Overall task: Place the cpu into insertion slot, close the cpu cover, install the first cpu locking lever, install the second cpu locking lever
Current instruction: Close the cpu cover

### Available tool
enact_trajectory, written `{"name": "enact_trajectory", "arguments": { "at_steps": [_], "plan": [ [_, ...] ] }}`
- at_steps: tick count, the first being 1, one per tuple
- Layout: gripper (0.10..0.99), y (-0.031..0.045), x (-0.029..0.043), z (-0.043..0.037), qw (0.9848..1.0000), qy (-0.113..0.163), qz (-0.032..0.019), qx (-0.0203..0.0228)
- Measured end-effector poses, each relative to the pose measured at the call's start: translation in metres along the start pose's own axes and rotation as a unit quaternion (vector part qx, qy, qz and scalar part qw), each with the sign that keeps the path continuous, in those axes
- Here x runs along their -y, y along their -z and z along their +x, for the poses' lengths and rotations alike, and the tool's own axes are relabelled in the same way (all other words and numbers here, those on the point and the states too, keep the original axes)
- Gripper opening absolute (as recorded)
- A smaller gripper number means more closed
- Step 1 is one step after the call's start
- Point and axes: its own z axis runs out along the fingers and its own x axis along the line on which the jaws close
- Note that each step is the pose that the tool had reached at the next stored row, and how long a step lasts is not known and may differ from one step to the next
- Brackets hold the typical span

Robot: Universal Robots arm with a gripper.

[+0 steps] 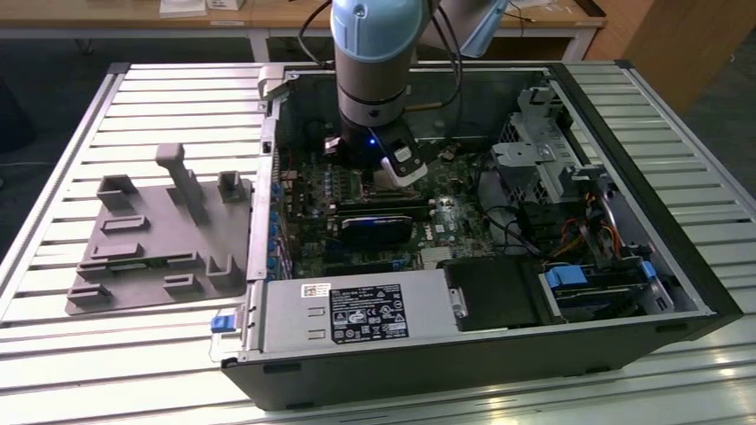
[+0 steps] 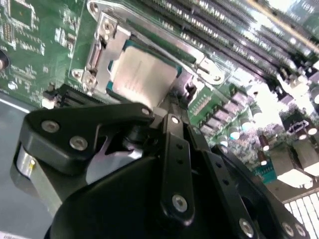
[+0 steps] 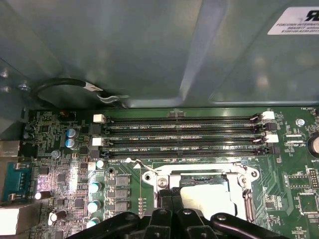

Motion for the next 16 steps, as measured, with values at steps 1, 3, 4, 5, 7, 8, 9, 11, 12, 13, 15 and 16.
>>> {"name": "enact_trajectory", "arguments": {
  "at_steps": [1,3,4,5,7,8,9,11,12,13,15,16],
  "plan": [
    [0.102,0.0,0.0,0.0,1.0,0.0,0.0,0.0],
    [0.102,-0.0001,0.0,0.0,1.0,0.0,0.0002,0.0],
    [0.102,-0.0002,0.0,-0.0001,1.0,0.0,0.0006,0.0001],
    [0.102,-0.0002,0.0,-0.0002,1.0,0.0,0.0014,0.0001],
    [0.102,-0.0001,-0.0001,-0.0004,1.0,0.0,0.0055,0.0002],
    [0.102,-0.0001,-0.0001,-0.0004,1.0,0.0,0.0088,0.0003],
    [0.102,-0.0001,-0.0002,-0.0007,0.9999,0.0,0.0125,0.0004],
    [0.102,-0.0002,-0.0005,-0.0016,0.9999,0.0,0.0168,0.0006],
    [0.102,-0.0003,-0.0008,-0.0021,0.9998,0.0,0.0185,0.0006],
    [0.102,-0.0006,-0.0014,-0.0026,0.9998,0.0,0.0199,0.0009],
    [0.102,-0.0009,-0.0027,-0.0031,0.9997,0.001,0.0234,0.0008],
    [0.102,-0.001,-0.0032,-0.0033,0.9997,0.001,0.024,0.0008]
  ]
}}
